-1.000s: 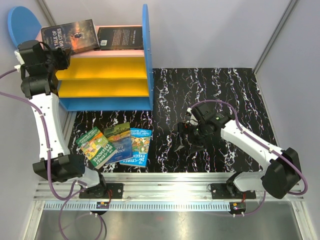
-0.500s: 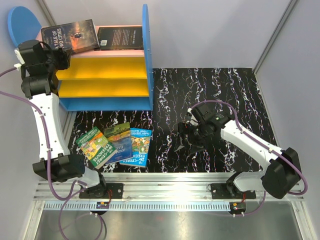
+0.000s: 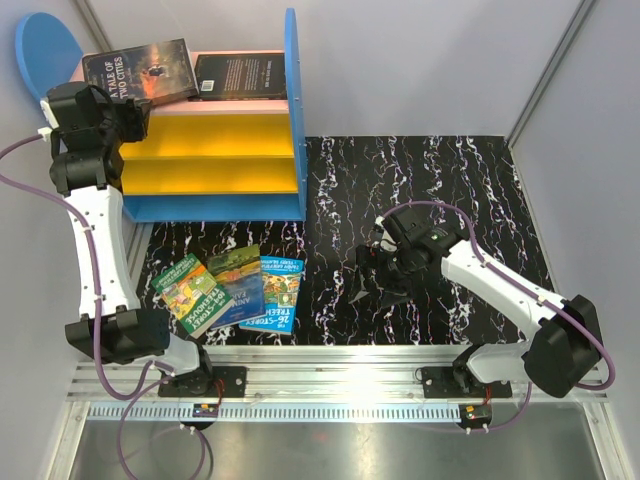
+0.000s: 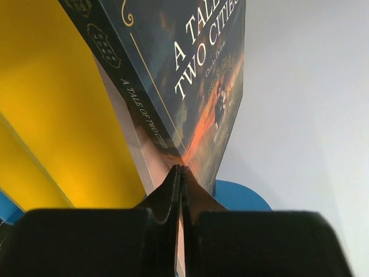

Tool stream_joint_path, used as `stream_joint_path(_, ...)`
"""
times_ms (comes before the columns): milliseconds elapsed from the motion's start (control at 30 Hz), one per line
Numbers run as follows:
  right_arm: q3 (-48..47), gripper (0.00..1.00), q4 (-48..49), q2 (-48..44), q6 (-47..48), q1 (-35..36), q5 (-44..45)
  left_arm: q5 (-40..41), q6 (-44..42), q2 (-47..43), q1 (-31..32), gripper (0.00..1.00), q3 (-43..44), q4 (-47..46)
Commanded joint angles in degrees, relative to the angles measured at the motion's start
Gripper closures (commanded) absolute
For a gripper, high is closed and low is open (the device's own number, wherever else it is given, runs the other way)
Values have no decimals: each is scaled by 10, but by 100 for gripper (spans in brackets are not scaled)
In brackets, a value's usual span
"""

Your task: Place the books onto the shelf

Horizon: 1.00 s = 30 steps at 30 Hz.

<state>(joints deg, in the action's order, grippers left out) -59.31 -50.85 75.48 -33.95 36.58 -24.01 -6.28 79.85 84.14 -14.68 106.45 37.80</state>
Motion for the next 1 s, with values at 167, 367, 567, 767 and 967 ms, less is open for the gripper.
stream_joint_path(167,-3,0,1,-2,3,-4,7,14,-14,1,3,100,2,-19)
stream_joint_path(367,-6,0,0,5,9,-4,6,19,-18,19,3,100,31,-19)
stream_joint_path(567,-9,0,0,12,13,-3,4,24,-19,47,4,100,67,-14)
stream_joint_path(767,-9,0,-2,16,17,-5,6,31,-15,76,4,100,102,-16)
stream_joint_path(967,-12,0,-4,19,22,-6,7,38,-14,109,3,100,154,-15)
